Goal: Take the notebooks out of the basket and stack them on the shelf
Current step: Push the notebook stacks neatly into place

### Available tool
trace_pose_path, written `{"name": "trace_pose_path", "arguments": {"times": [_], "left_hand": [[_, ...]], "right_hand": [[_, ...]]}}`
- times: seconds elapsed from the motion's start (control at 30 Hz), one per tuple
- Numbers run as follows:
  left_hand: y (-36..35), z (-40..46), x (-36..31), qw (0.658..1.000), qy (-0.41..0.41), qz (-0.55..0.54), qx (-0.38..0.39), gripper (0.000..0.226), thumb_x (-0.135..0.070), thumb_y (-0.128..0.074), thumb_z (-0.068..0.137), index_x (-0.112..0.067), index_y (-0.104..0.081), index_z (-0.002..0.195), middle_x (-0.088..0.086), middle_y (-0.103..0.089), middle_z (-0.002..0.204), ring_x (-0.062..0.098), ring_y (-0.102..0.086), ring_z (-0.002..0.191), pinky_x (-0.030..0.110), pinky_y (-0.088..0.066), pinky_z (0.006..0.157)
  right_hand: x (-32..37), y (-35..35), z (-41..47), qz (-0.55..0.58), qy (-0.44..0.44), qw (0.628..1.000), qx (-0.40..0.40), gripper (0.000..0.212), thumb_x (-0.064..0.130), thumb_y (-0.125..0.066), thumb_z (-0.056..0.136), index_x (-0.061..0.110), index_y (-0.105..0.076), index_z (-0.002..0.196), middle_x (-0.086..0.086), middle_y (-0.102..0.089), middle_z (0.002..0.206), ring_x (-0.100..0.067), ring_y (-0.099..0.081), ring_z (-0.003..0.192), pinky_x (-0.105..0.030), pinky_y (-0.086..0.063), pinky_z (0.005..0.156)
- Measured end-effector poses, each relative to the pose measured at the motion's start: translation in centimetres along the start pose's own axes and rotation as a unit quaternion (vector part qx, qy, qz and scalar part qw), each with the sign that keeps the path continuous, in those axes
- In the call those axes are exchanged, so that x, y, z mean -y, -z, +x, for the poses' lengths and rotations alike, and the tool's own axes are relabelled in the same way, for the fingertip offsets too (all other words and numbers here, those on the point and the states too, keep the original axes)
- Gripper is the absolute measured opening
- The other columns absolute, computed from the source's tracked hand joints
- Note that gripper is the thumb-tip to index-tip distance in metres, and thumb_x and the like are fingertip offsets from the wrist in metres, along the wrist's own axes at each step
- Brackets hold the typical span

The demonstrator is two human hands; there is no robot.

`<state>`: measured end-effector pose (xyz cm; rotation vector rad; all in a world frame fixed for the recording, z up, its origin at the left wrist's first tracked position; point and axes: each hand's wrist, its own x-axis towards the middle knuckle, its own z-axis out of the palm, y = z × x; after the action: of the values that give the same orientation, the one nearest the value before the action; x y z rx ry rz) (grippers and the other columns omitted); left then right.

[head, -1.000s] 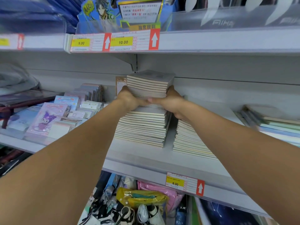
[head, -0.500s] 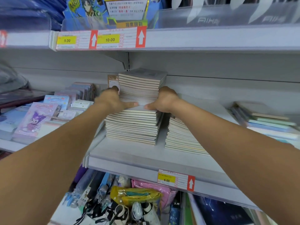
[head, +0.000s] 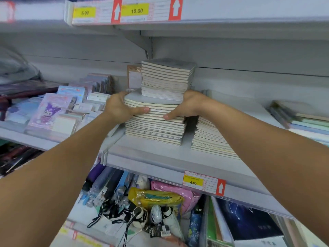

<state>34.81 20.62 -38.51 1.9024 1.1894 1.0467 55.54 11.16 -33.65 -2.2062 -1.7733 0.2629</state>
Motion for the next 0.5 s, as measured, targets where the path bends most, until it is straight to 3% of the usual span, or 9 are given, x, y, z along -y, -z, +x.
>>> {"name": "trace_pose_path", "arguments": {"times": [0.1,0.2,0.3,0.4,0.5], "left_hand": [[-0.3,-1.4,1.4,0.997,0.004,-0.065,0.034,0.05,-0.024,-0.087,0.067,-0.019,-0.065,0.111,-0.012,-0.07,0.099,-0.003,-0.065,0.088,0.012,-0.053,0.075],[-1.0,-1.3,2.9,0.997,-0.009,-0.074,-0.001,0.037,-0.021,-0.086,0.07,-0.02,-0.066,0.101,-0.016,-0.068,0.09,-0.008,-0.064,0.078,0.011,-0.053,0.07],[-1.5,-1.2,3.4,0.998,-0.023,-0.054,-0.034,0.037,-0.028,-0.086,0.069,-0.023,-0.066,0.1,-0.022,-0.066,0.086,-0.012,-0.063,0.076,0.01,-0.049,0.068],[-1.6,-1.4,3.6,0.997,-0.023,-0.061,-0.05,0.046,-0.032,-0.085,0.069,-0.019,-0.066,0.109,-0.016,-0.068,0.092,0.001,-0.066,0.087,0.016,-0.051,0.075],[-2.0,-2.3,3.4,0.997,-0.007,-0.072,-0.028,0.052,-0.037,-0.083,0.072,-0.018,-0.063,0.116,-0.011,-0.068,0.104,0.006,-0.065,0.095,0.016,-0.052,0.079]], "right_hand": [[0.5,0.3,-0.6,-0.058,0.002,0.997,0.043,0.091,0.065,-0.081,0.063,0.013,-0.054,0.132,-0.002,-0.058,0.129,-0.025,-0.056,0.116,-0.037,-0.047,0.103],[0.2,-0.1,-0.2,-0.034,-0.008,0.998,0.045,0.098,0.06,-0.089,0.051,0.015,-0.055,0.131,0.0,-0.06,0.128,-0.024,-0.057,0.114,-0.037,-0.048,0.103],[-0.8,-0.6,0.1,0.04,-0.012,0.999,0.014,0.074,0.041,-0.094,0.057,0.015,-0.053,0.113,0.003,-0.059,0.12,-0.021,-0.056,0.11,-0.035,-0.048,0.101],[-0.7,-0.4,-0.8,0.089,-0.016,0.996,0.003,0.063,0.035,-0.092,0.063,0.021,-0.053,0.11,0.001,-0.06,0.117,-0.022,-0.057,0.108,-0.036,-0.049,0.099],[0.7,-0.8,-3.1,-0.032,-0.013,0.999,-0.031,0.05,0.044,-0.081,0.076,0.016,-0.053,0.106,-0.003,-0.058,0.108,-0.023,-0.055,0.097,-0.032,-0.05,0.086]]}}
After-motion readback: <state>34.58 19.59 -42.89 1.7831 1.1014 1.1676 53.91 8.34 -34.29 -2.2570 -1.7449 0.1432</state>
